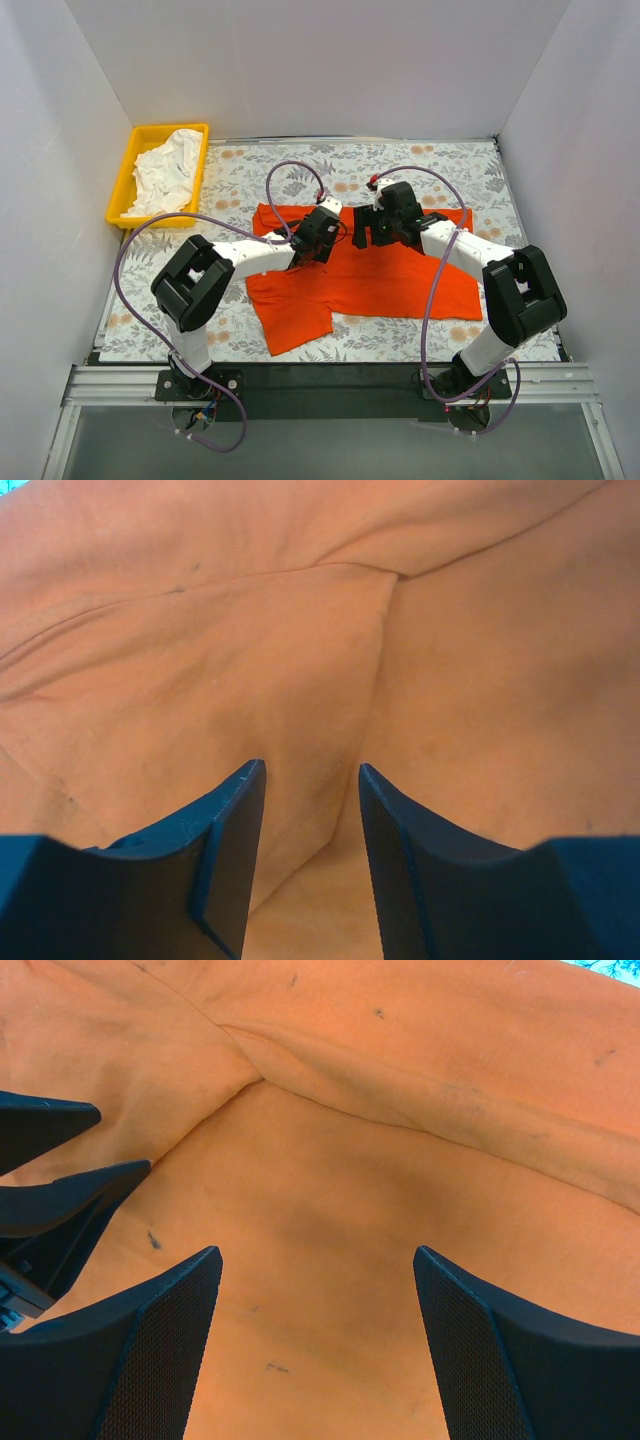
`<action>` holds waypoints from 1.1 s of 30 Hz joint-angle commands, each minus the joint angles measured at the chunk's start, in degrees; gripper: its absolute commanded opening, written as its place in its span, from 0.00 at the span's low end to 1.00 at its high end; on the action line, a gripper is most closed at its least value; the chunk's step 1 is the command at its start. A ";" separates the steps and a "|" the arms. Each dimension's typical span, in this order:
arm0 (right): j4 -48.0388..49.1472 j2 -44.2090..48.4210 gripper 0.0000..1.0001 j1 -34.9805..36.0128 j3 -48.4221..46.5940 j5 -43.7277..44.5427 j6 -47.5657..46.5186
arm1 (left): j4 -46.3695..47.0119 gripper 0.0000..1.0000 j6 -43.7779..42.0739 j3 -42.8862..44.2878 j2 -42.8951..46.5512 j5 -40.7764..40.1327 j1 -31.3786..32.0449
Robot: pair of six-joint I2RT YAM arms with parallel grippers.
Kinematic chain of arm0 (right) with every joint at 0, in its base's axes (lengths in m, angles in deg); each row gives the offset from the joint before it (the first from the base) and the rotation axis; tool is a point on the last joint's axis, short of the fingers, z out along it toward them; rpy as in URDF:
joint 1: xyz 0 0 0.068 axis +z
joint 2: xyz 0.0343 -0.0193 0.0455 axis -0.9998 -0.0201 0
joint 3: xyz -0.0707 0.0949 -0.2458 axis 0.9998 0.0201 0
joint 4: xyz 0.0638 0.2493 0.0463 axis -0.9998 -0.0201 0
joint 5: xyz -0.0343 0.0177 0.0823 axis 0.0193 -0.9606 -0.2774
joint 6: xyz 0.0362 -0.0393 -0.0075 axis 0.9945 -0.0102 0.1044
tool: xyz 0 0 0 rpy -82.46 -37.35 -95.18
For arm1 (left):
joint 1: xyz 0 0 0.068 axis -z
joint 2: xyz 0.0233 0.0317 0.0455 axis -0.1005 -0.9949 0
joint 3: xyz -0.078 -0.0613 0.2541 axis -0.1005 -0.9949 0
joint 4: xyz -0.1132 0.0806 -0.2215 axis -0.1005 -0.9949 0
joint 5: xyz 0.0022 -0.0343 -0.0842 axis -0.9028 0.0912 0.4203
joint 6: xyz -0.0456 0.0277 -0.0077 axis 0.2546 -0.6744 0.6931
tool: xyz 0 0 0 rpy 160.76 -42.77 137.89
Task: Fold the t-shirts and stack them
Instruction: Fold the tshirt
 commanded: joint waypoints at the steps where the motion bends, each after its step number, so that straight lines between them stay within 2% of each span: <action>1: 0.69 0.23 0.70 -0.19 -0.99 -1.06 0.74 | 1.47 0.39 -0.06 0.70 0.82 0.78 0.12; 2: 0.87 -0.03 0.70 -0.19 -0.99 -1.06 0.83 | 1.47 0.38 0.29 0.70 0.56 0.78 0.12; 5: 1.13 -0.47 0.69 -0.19 -1.17 -1.59 1.36 | 2.00 0.24 0.65 0.79 -0.24 0.87 0.21; 11: 1.66 -1.09 0.68 -0.19 -1.17 -2.47 1.80 | 2.09 0.14 0.82 1.14 -1.47 1.22 0.12; 24: 2.72 -1.88 0.67 -0.19 -0.99 -3.70 2.76 | 2.09 0.25 2.93 0.44 -0.32 5.00 0.12; 30: 2.81 -1.97 0.67 -0.19 -0.82 -3.87 2.85 | 2.09 0.26 3.02 0.26 -1.12 4.56 0.21; 33: 2.98 -2.14 0.67 -0.19 -0.64 -4.14 2.94 | 2.09 0.23 2.93 0.35 -1.91 3.69 0.21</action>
